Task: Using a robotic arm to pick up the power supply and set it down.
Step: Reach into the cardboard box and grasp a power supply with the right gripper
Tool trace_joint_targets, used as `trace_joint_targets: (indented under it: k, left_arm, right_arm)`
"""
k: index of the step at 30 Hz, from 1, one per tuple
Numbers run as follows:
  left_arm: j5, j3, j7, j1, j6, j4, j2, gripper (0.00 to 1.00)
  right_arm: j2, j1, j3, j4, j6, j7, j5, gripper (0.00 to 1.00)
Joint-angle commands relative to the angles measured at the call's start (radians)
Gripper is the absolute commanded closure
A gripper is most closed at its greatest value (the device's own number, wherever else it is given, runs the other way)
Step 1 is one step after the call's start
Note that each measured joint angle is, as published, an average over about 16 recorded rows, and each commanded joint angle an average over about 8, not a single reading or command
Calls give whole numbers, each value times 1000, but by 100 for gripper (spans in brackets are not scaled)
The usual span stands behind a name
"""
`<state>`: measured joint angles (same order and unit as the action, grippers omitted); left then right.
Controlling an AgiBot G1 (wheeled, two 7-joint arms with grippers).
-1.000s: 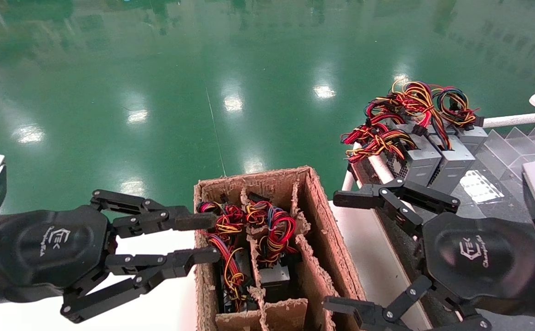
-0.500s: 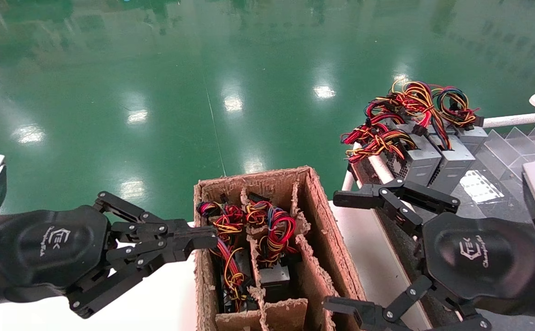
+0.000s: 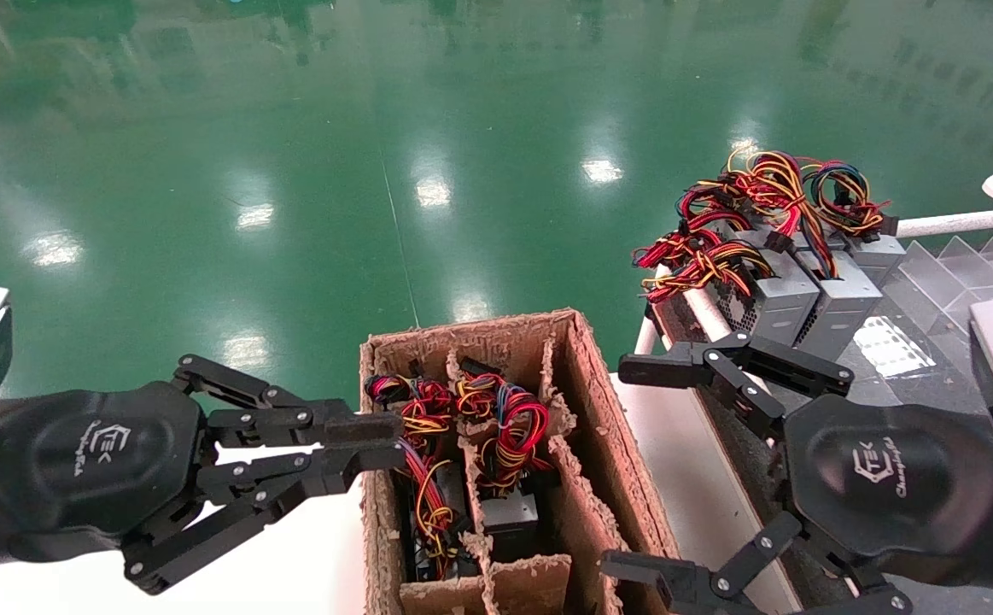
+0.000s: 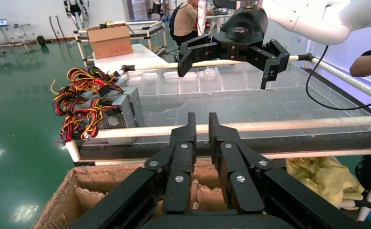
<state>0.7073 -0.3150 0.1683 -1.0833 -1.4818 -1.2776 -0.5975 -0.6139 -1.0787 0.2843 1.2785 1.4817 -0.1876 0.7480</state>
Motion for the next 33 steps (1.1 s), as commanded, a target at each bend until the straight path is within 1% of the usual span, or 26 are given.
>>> trace_joint_targets:
  k: [1,4,8,14,17,20,21,22,25,28,29,30,33]
  left_arm:
    - [0,0,0,0,0,0,0,0]
    - [0,0,0,0,0,0,0,0]
    - [0,0,0,0,0,0,0,0]
    - [0,-1,0,0,0,1,0,0]
    - [0,-1,0,0,0,1,0,0]
    - [0,-1,0,0,0,1,0,0]
    - [0,-1,0,0,0,1,0,0]
    - [0,-1,0,0,0,1,0,0]
    - [0,-1,-1,-1,0,1,0,0]
    - [-1,-1,-1,-1,0,1,0,0]
    - [-1,-1,-1,-1,0,1,0,0]
    - [-1,-1,-1,-1,0,1,0,0]
    - [-1,-1,-1,-1,0,1,0,0]
  right_arm:
    - [1,2,-1,-1,1,1,-2,0]
    - [-5,-8,8,-6,-24,-2,30,0]
    - [-20,-30,29,0,-84,-15,101,0]
    - [-59,-79,86,22,-188,-61,256,0]
    - [-96,-130,136,4,-209,-96,352,0]
    - [-149,-198,193,-48,-210,-126,453,0]
    - [-170,-221,212,-74,-208,-135,484,3]
    - [-191,-244,230,-102,-204,-143,513,11]
    - [-256,-309,276,-198,-193,-153,583,49]
    - [-315,-363,307,-300,-174,-145,623,86]
    - [-332,-378,315,-334,-168,-136,631,96]
    - [-349,-390,321,-365,-163,-125,638,100]
    - [-392,-420,335,-454,-154,-86,653,100]
